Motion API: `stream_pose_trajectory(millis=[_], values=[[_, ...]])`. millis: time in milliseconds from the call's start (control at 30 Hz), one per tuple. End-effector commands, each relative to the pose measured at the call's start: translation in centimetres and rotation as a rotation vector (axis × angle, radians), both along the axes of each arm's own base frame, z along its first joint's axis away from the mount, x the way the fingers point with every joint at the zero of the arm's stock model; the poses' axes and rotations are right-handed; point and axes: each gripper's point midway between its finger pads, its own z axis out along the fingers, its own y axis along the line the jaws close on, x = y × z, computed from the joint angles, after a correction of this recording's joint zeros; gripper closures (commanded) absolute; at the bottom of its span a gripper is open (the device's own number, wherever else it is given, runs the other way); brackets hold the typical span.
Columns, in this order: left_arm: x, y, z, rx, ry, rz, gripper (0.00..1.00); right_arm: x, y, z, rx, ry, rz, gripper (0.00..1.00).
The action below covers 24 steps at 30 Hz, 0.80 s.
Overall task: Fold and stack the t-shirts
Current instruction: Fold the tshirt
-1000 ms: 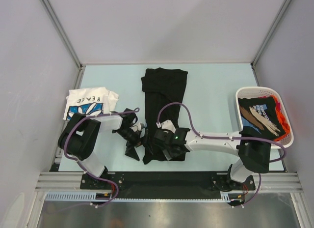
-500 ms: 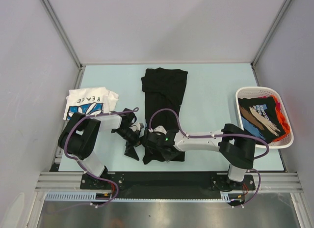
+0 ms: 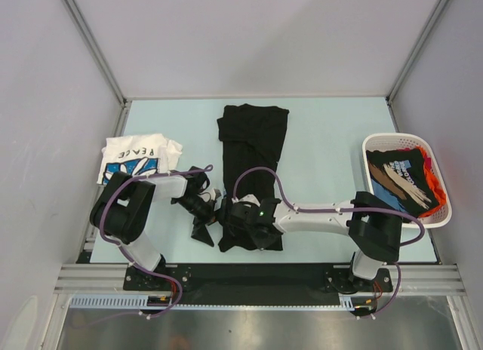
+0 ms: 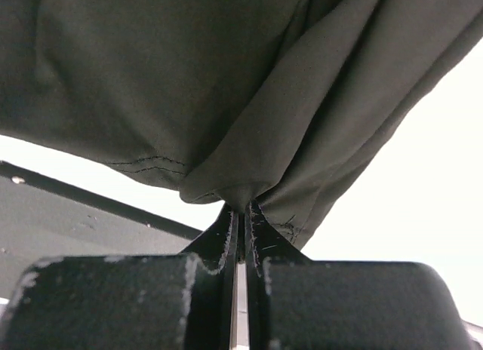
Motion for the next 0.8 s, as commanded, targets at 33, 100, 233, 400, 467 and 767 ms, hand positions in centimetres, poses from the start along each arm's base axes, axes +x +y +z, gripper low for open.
stream_pose_trajectory(millis=[33,100,233,400,467,767], values=[[1.9,2.0,-3.6,0.119,-0.157,-0.066,0.01,-1.5,-1.0,0.9,-0.015,0.034,0.004,1.00],[1.9,2.1,-3.7,0.124,-0.154,-0.065,0.01,-1.8,-0.8,1.2,-0.004,0.041,0.020,1.00],[1.9,2.1,-3.8,0.129,-0.150,-0.058,0.00,-3.2,-0.4,0.7,0.007,0.120,0.063,0.98],[2.2,2.1,-3.4,0.133,-0.165,-0.055,0.00,-2.9,-1.2,1.1,-0.019,0.096,0.047,0.45],[2.2,2.2,-3.0,0.137,-0.174,-0.044,0.00,-1.8,-1.7,2.3,-0.005,0.024,-0.010,0.31],[1.6,2.5,-2.5,0.141,-0.194,0.050,0.00,3.0,-9.2,8.4,0.328,-0.111,-0.471,0.25]])
